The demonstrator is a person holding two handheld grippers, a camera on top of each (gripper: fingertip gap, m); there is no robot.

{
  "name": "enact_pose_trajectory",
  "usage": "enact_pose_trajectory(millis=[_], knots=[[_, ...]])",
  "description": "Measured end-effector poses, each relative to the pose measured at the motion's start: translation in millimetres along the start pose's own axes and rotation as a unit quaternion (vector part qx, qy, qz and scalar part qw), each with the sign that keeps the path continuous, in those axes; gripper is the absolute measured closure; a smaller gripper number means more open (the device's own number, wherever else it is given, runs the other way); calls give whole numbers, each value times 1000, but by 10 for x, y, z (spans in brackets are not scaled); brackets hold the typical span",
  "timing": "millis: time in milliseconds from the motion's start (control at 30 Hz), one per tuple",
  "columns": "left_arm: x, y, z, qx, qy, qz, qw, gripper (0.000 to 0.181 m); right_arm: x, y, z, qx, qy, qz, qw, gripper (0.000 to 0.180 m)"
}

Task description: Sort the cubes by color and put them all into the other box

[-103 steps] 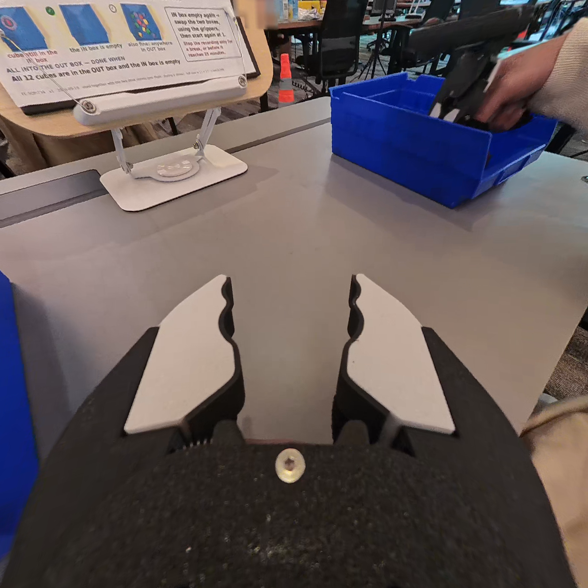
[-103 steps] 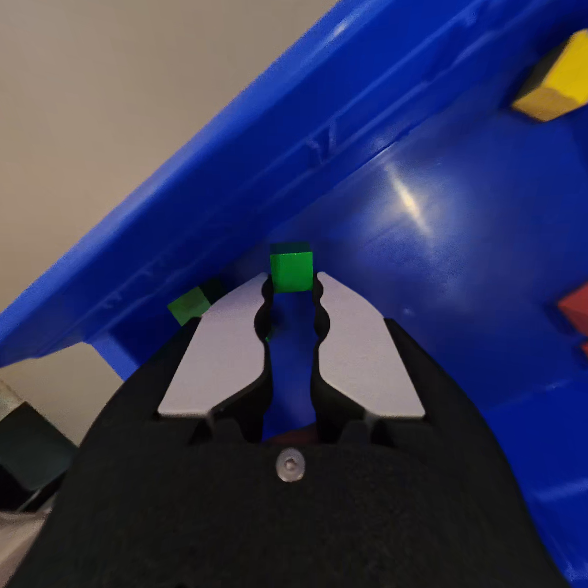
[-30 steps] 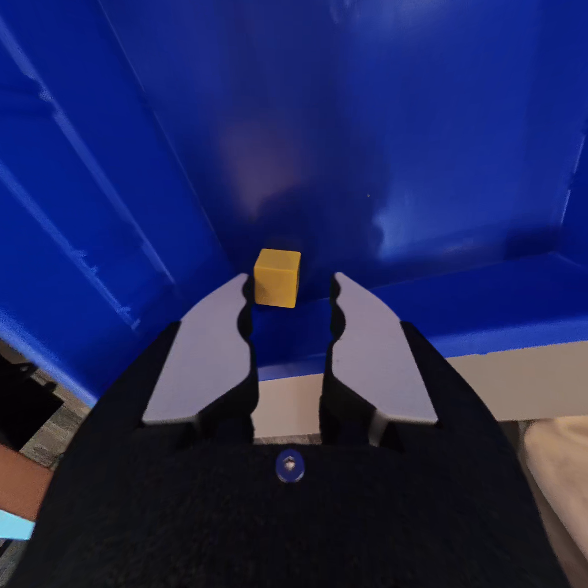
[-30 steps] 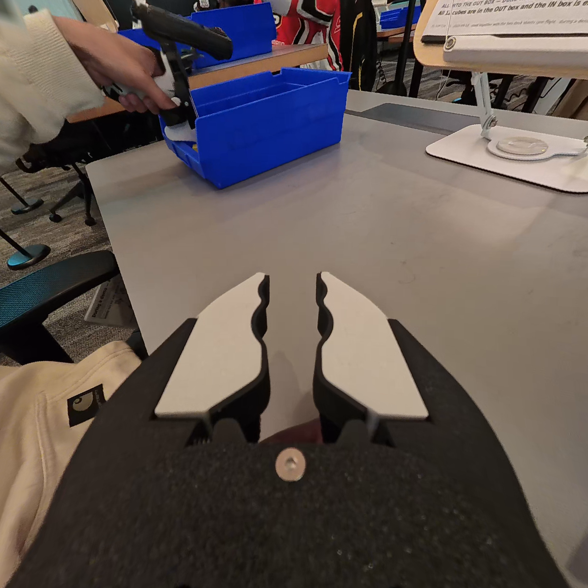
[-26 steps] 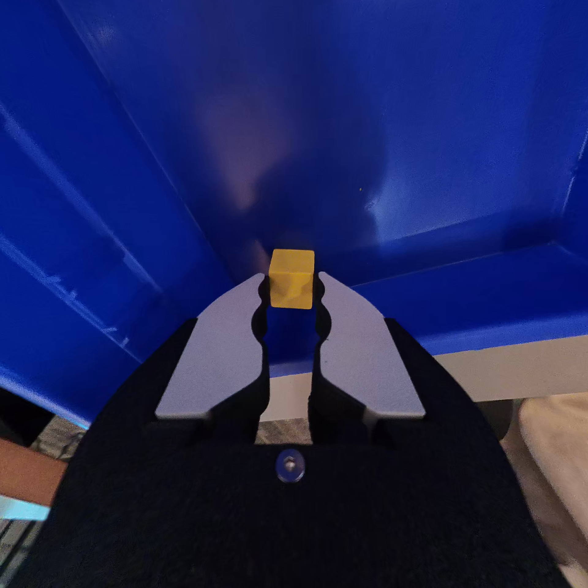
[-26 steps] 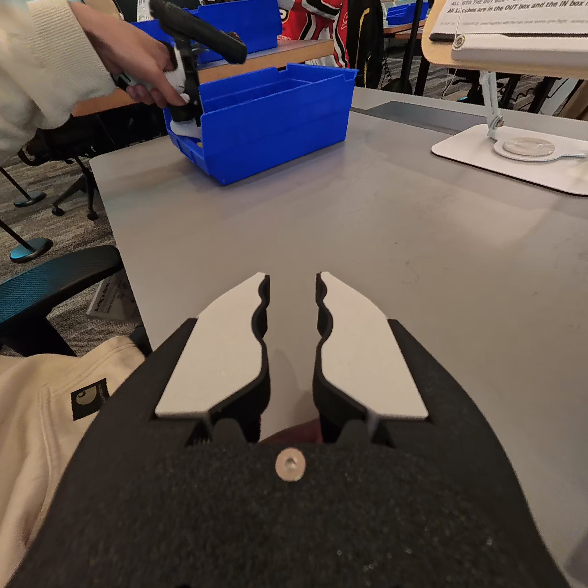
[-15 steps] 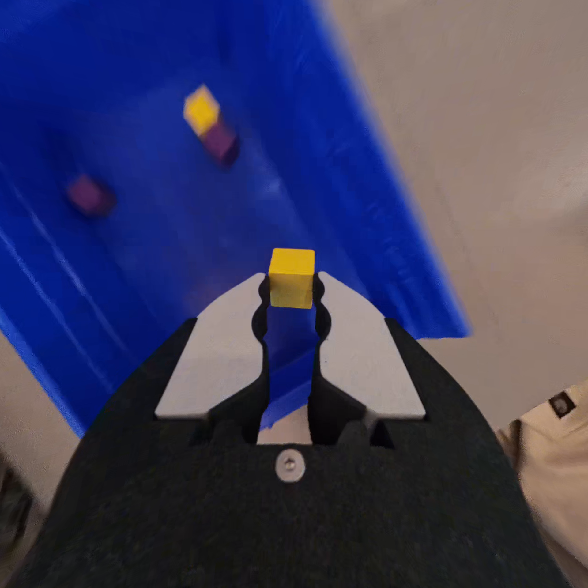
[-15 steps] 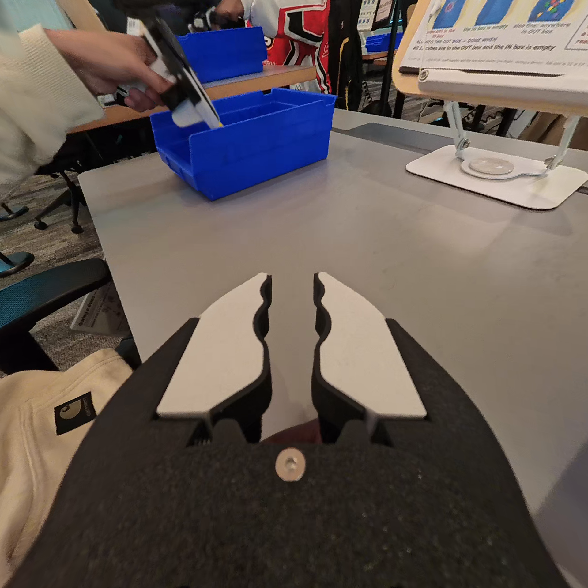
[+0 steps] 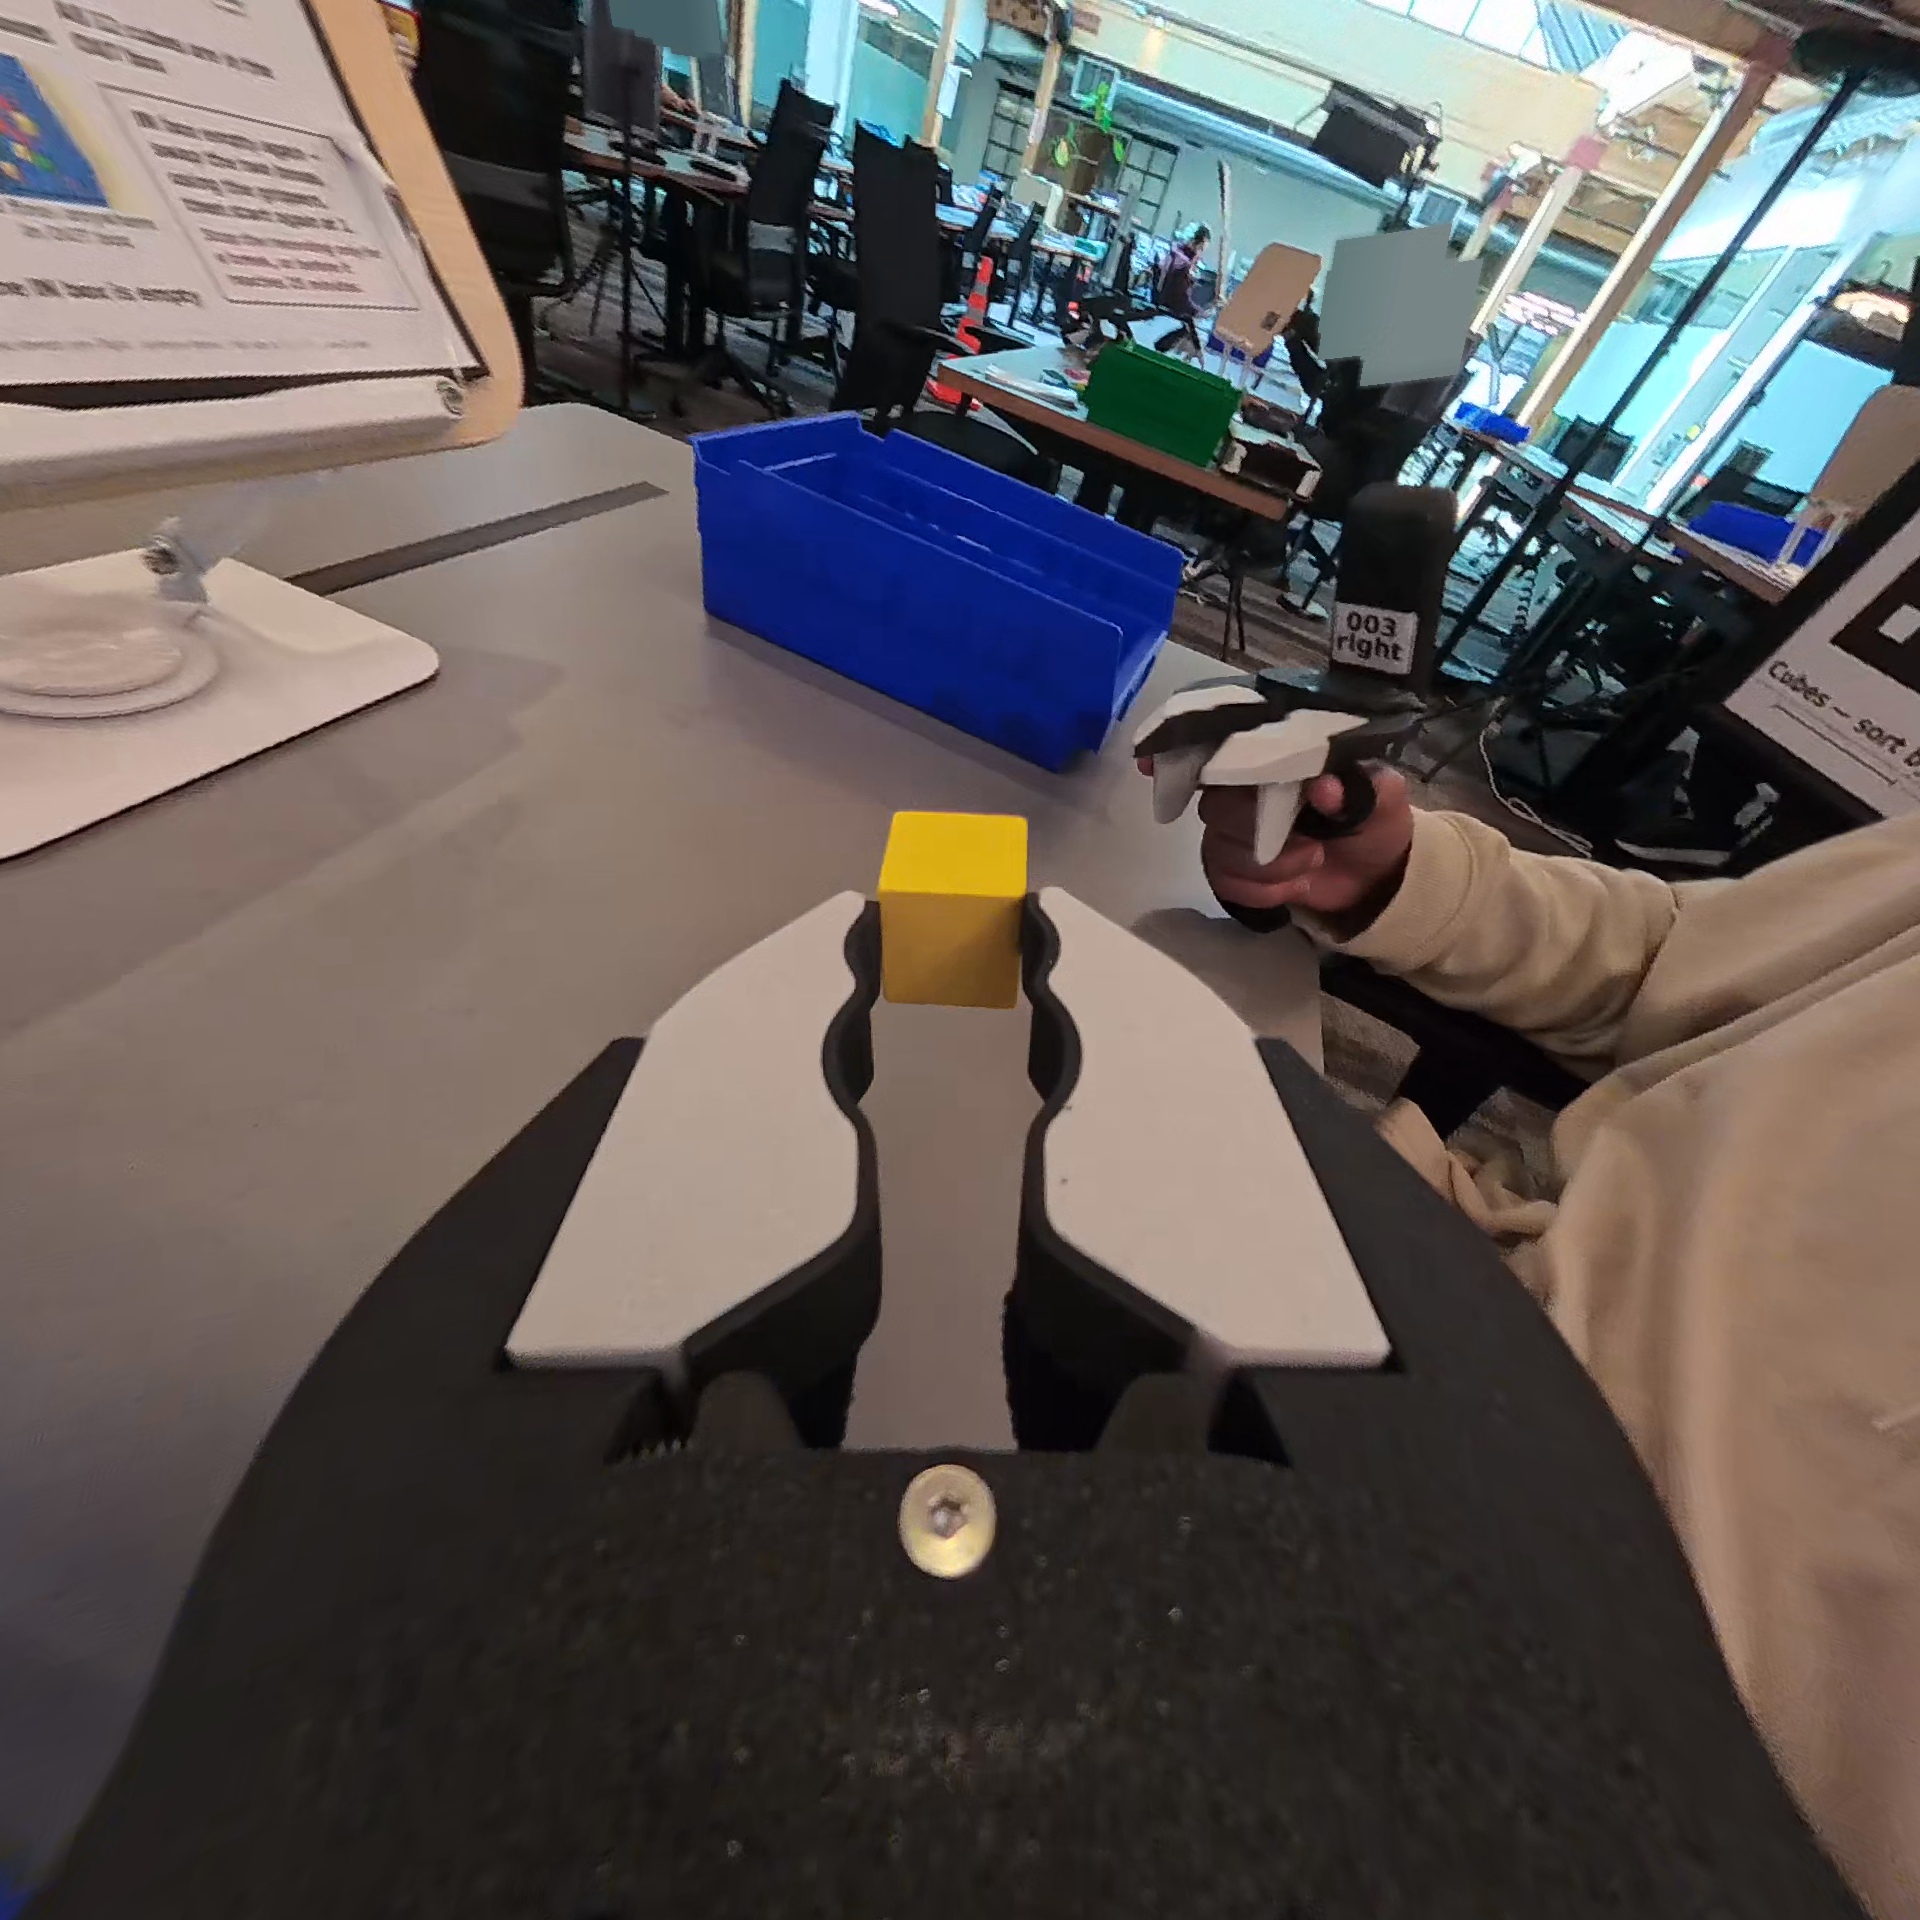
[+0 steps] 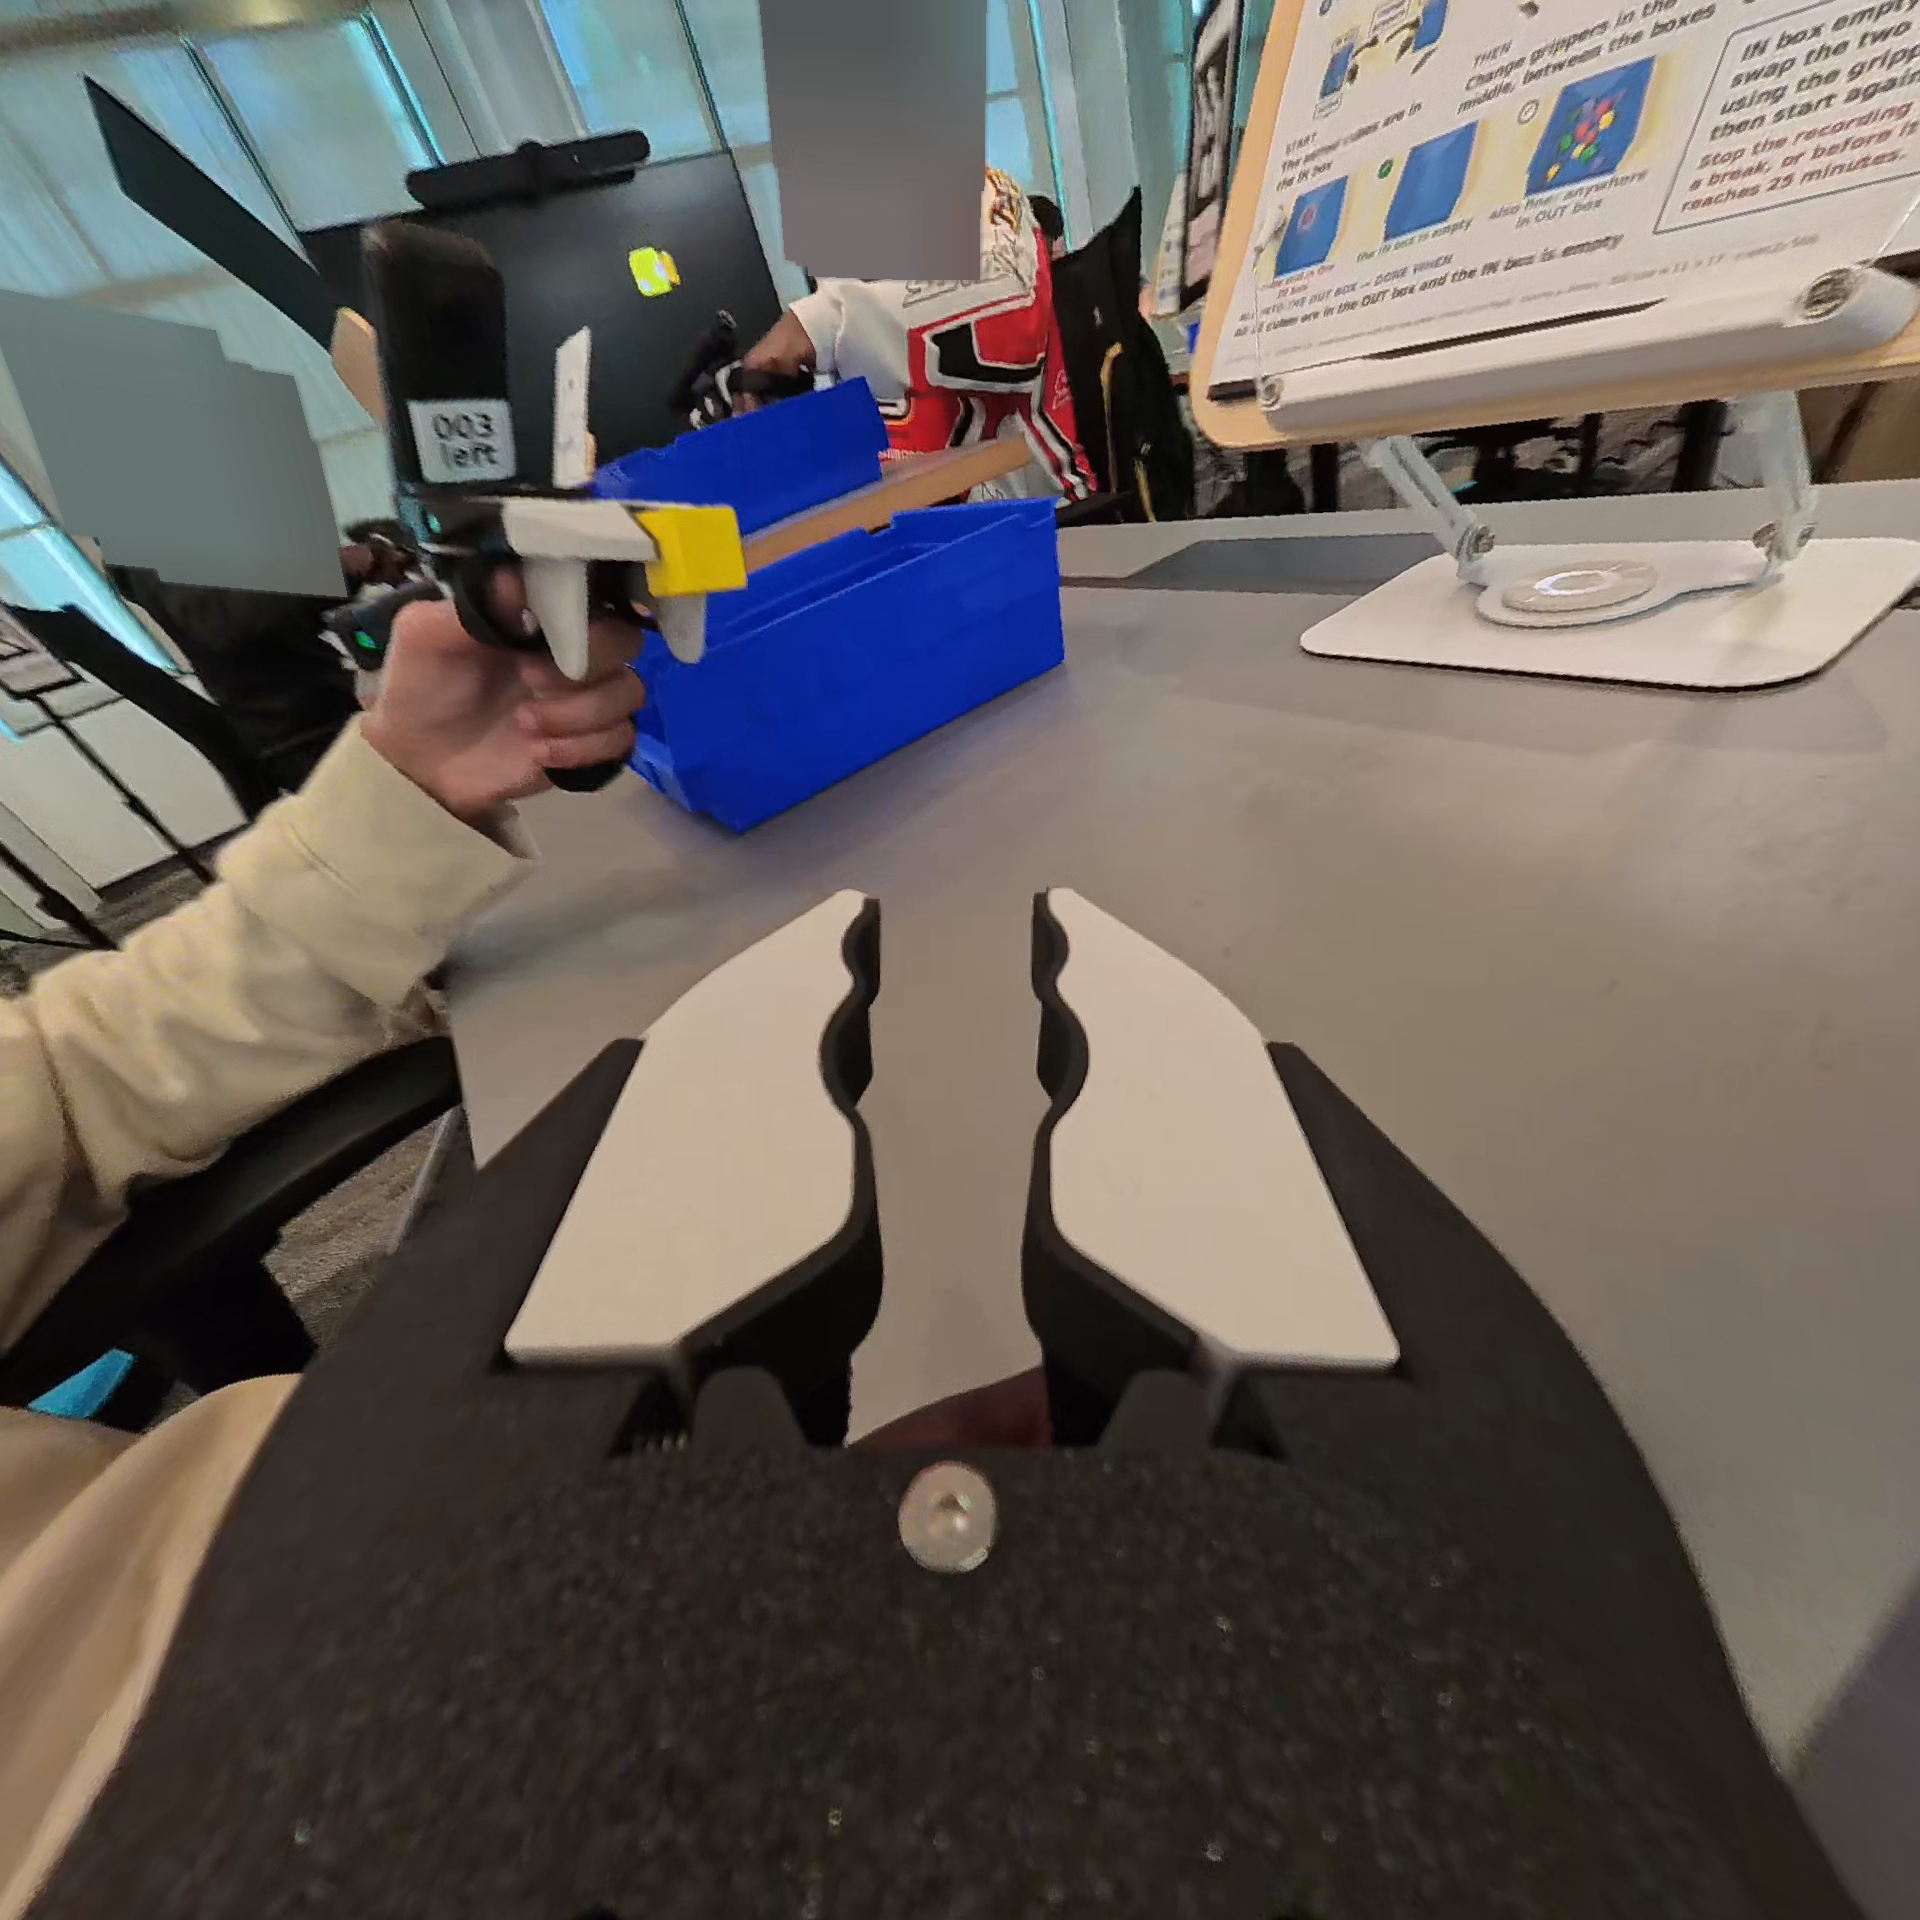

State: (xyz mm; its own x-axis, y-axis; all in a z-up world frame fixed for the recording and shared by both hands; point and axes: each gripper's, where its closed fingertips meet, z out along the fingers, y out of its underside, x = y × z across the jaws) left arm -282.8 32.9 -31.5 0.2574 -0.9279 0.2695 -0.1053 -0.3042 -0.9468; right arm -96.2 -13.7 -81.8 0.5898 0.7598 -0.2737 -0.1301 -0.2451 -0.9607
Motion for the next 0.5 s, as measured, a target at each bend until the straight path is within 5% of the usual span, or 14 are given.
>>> enact_pose_trajectory(millis=[267, 500], knots=[[521, -87, 303, 33, 106, 17, 994, 155, -404, -234, 171, 16, -168, 76, 983, 139], [755, 107, 733, 10, 148, -4, 989, 155, -705, -170, 561, -24, -226, 38, 973, 135]])
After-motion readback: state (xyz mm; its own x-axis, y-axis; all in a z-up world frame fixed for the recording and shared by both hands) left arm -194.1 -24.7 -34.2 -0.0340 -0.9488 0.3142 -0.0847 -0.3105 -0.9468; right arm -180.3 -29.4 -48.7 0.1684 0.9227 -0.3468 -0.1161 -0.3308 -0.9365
